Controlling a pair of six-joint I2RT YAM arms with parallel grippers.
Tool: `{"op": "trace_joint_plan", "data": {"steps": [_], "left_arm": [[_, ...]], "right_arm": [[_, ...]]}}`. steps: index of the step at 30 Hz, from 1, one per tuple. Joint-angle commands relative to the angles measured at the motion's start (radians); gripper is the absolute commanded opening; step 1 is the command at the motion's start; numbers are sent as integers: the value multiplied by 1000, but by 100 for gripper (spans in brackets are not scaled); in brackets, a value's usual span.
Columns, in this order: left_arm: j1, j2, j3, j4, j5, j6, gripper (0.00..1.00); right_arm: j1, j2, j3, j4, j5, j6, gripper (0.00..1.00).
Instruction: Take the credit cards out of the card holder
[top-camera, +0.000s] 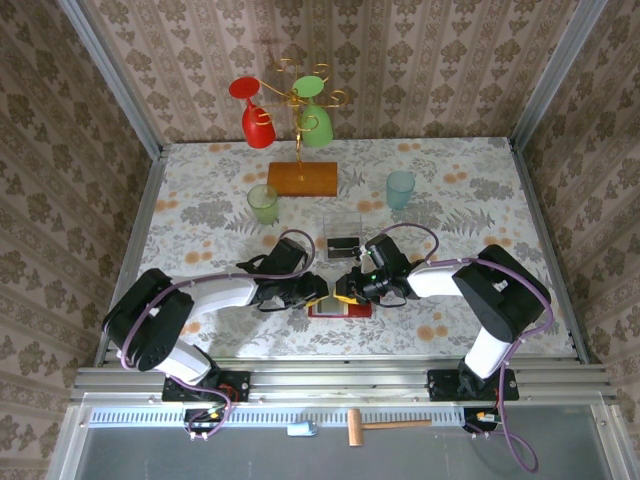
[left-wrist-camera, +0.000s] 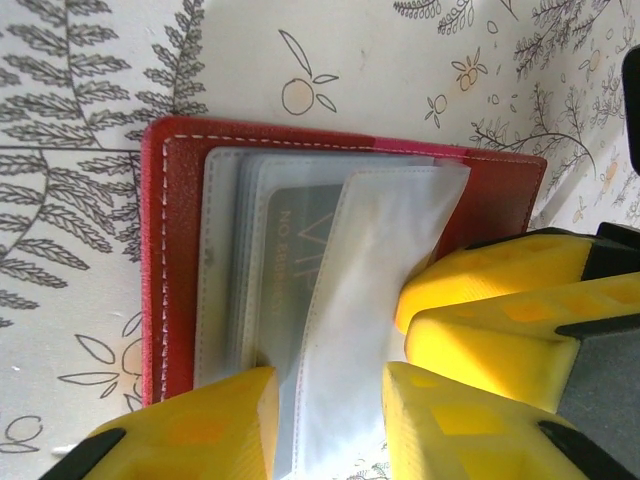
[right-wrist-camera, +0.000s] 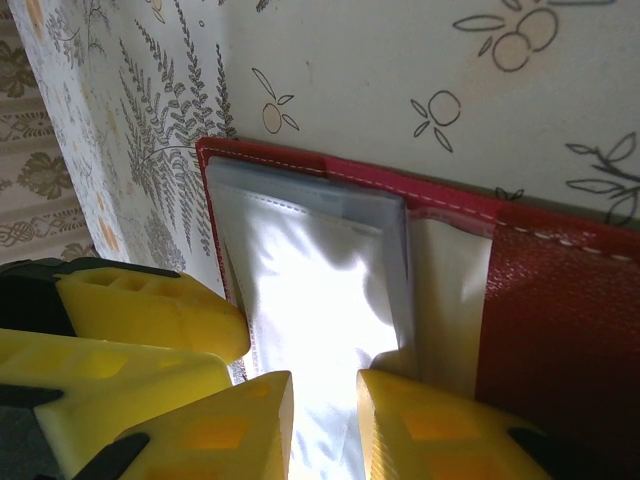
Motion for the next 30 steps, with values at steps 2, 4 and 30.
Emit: {"op": "trace_joint_plan", "data": {"steps": [2,4,30], "left_arm": [[-12,32,29,-2,10,-8,33],[-15,36,32,2,10,-10,33],[-15,47,52,44,14,-5,28]], "right_arm": [[-6,15,-23,-7,-7,5,24],[-6,17,-26,-4,-8,5,24],[-16,-104,36,-157,29,-18,26]]}}
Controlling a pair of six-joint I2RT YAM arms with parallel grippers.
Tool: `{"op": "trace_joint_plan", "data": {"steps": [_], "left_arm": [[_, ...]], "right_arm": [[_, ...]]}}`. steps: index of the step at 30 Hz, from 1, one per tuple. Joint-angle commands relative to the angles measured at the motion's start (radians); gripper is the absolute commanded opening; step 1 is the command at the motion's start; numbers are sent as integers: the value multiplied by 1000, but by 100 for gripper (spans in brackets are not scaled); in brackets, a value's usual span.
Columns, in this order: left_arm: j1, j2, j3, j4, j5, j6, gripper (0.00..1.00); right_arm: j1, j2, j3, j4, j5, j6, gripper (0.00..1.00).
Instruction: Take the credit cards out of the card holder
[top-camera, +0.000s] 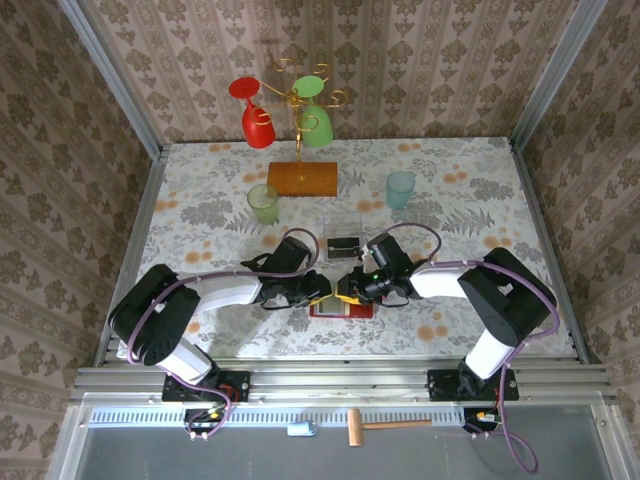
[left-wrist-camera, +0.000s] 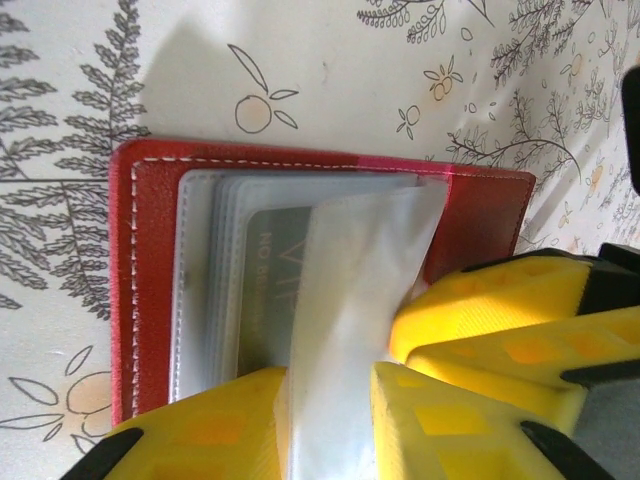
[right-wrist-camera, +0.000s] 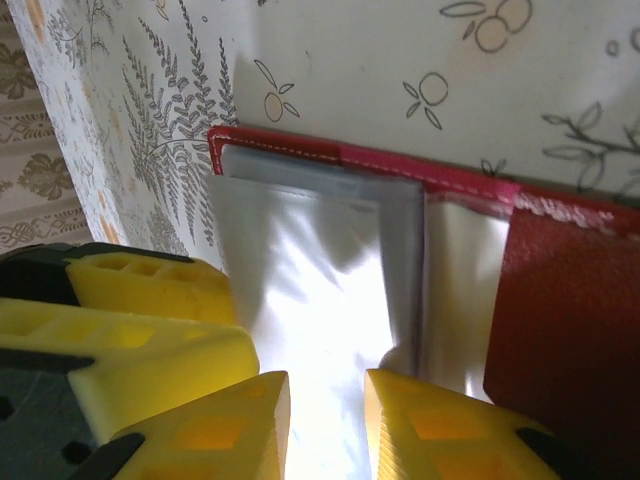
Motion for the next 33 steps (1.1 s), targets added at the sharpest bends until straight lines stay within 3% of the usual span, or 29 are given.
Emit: {"op": "trace_joint_plan", "data": {"steps": [1,15,33], "left_arm": [[-3,11,31,10,7,5,28],[-6,47,104,8,44,32,29],[-55,164,221,41,94,38,35]], "right_arm": [[-12,-65,42,-113,29,-23,26],[-83,-230,55,-312,86,-93,27],[-183,-395,8,-413,87,-130,27]]}}
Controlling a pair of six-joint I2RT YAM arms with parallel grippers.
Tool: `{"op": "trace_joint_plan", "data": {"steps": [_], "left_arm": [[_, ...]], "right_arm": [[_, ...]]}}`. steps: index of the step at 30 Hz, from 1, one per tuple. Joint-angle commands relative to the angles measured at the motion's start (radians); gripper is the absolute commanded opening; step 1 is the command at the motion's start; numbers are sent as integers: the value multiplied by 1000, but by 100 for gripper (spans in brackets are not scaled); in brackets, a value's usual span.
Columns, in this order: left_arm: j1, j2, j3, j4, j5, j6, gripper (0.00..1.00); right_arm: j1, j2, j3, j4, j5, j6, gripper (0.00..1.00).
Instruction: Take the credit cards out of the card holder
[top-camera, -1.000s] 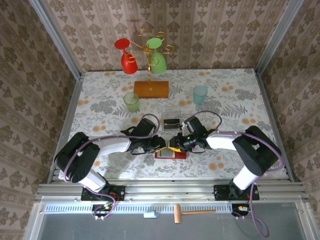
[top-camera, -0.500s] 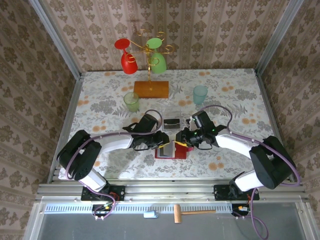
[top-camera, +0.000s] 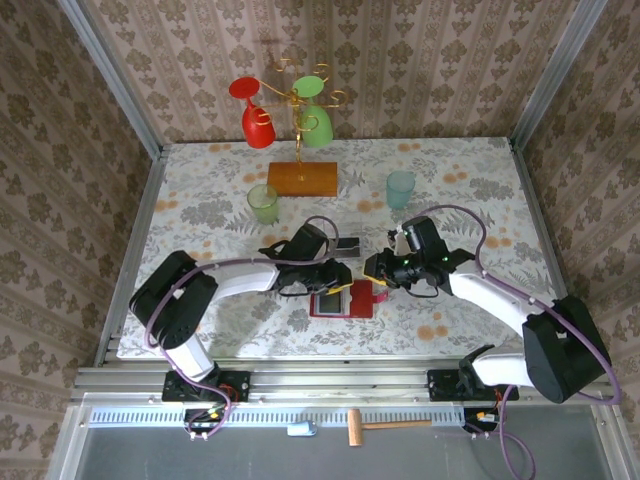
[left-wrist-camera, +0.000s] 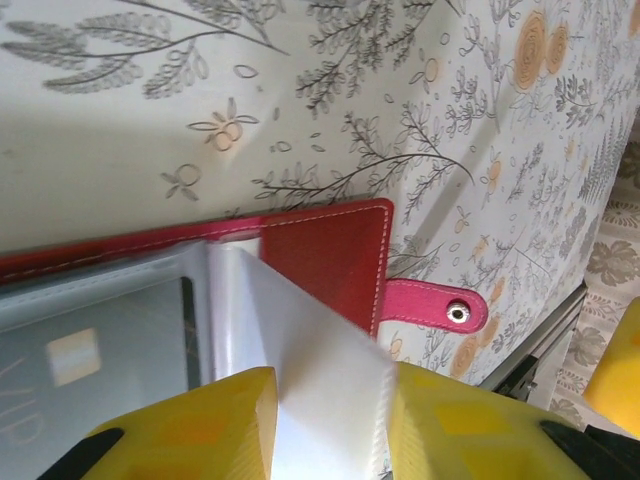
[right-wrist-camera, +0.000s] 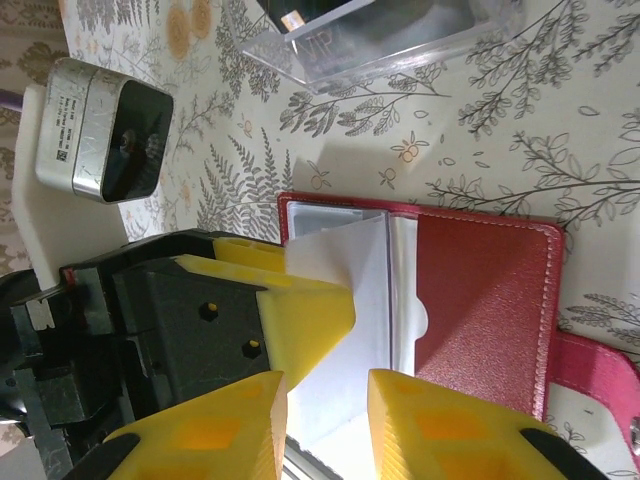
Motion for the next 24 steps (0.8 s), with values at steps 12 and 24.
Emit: {"op": "trace_joint_plan", "data": {"steps": [12,24], "left_arm": [[-36,109,80,53,39,1,37],[-39,136,81,75,55,-7,45]], "right_arm": [[-44,-77,-60,-64,-4,-34,28],[-49,-87,-75,-58,-5,-29,28]]}}
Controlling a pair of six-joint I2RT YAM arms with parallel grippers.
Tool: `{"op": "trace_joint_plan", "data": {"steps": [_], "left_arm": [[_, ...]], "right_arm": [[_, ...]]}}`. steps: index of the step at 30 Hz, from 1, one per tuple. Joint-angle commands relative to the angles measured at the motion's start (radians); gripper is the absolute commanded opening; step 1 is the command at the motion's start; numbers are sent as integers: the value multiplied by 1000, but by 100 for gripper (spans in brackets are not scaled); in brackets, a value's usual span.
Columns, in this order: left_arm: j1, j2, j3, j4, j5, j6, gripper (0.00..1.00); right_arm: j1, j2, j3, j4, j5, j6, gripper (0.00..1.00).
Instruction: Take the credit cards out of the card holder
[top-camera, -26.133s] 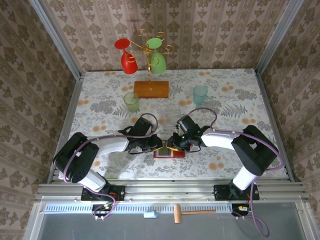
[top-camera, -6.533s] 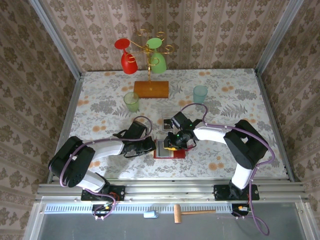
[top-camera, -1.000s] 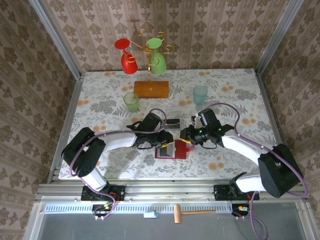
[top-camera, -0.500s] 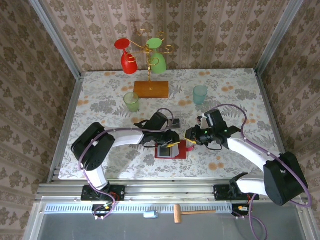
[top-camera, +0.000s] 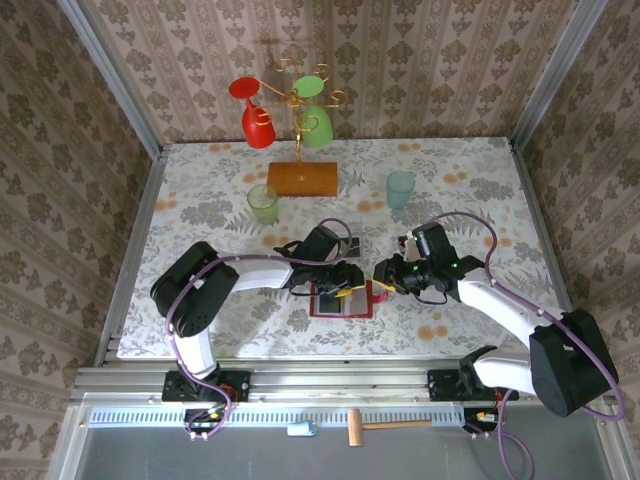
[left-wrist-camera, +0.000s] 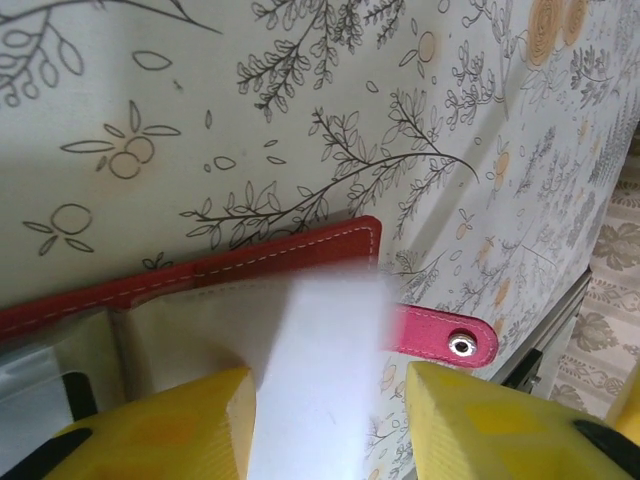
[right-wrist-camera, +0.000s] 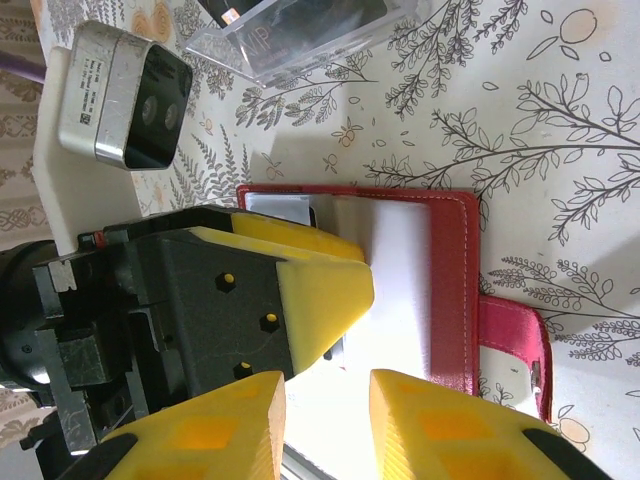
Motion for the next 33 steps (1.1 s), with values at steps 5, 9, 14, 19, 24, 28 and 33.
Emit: {"op": "trace_joint_plan", "data": {"steps": [5,9,14,19,24,28,33], "left_arm": [[-7,18,24,26,20,-5,49],[-7,7,22,27,16,-3,52],[1,-27,9,31,3,1,52],[22,-83,-36,36,-19,3,52],[42,-139,-84,44,-31,-1,51],[61,-180,-128,52,-38,0,51],[88,-242,-194,59,-50,-3,51]], "right_arm": [[-4,-33,-14,-27,-3,-8,28],[-4,-32,-11,-29,-4,-8,28],[-5,-31,-7,-28,-3,-5,29],[-5,-23,-5,-19,-7,3,29],[0,-11,2,-6,-8,18,29],[18,19,13,11,-10,28,29],[65,84,47,31,-3,40,29]]}}
